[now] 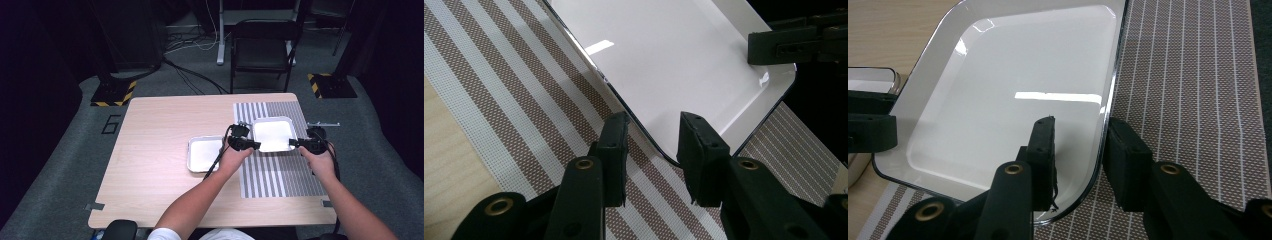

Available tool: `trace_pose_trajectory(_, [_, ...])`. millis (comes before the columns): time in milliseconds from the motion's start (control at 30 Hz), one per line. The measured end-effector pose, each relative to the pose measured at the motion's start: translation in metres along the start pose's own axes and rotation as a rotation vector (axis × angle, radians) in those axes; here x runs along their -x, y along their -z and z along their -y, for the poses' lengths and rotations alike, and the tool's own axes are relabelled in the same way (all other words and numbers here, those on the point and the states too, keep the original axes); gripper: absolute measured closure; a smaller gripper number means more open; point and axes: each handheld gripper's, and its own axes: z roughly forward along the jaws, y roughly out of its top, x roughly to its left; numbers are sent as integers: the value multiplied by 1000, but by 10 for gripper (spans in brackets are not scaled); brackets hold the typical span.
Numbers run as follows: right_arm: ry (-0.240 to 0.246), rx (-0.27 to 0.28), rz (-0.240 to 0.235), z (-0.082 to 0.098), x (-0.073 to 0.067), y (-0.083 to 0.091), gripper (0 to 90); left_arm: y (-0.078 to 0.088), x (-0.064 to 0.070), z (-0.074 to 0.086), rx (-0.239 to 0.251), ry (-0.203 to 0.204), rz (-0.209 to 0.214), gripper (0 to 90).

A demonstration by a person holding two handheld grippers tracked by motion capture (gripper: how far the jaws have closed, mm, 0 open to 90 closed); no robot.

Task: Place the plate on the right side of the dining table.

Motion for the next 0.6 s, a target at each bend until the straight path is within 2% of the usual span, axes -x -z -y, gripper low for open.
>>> trace_pose_trajectory(100, [14, 7, 9, 0, 2, -1, 665, -3, 0, 1, -2, -1, 0, 649])
trace_pose_trajectory(600, [7, 0, 21, 8, 8, -7, 668, -15, -1, 6, -27, -4, -7, 649])
